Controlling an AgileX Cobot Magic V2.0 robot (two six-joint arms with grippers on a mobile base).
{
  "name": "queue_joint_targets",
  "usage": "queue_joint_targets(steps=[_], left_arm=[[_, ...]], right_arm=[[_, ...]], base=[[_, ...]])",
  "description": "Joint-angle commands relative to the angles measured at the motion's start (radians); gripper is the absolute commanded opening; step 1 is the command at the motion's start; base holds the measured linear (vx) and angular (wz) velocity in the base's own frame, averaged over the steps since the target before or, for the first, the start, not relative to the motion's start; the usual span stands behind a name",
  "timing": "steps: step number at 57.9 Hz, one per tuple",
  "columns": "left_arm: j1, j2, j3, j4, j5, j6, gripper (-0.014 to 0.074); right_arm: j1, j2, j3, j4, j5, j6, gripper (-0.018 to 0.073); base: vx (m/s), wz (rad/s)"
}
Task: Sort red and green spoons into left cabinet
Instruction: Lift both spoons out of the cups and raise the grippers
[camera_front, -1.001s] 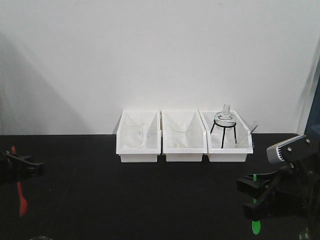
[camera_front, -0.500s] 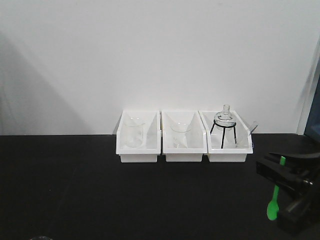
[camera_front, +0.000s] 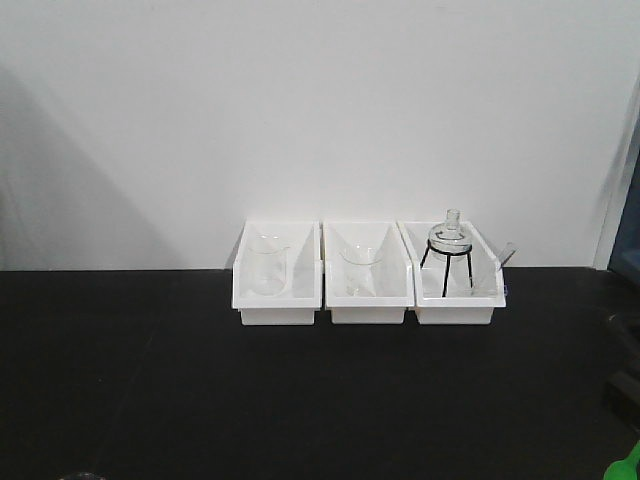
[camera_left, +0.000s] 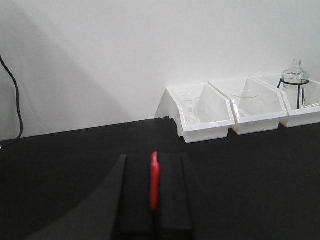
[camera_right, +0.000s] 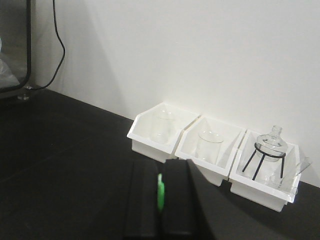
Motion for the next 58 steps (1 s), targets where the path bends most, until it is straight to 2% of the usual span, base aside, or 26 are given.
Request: queue_joint_targets(steps=[1,58], left_arm=[[-0.002,0.005,-0.027,-0.009,-0.070,-0.002,-0.0003],[-0.002,0.005,-0.027,-0.008,-0.067,-0.011,-0.0003]], right_arm=[[-0.003,0.001,-0.025,0.043,-0.017,0.007,-0.0003],[-0.003,0.001,-0.025,0.043,-0.007,0.006,-0.0003]], base=[[0.00,0.00],[0.00,0.00]])
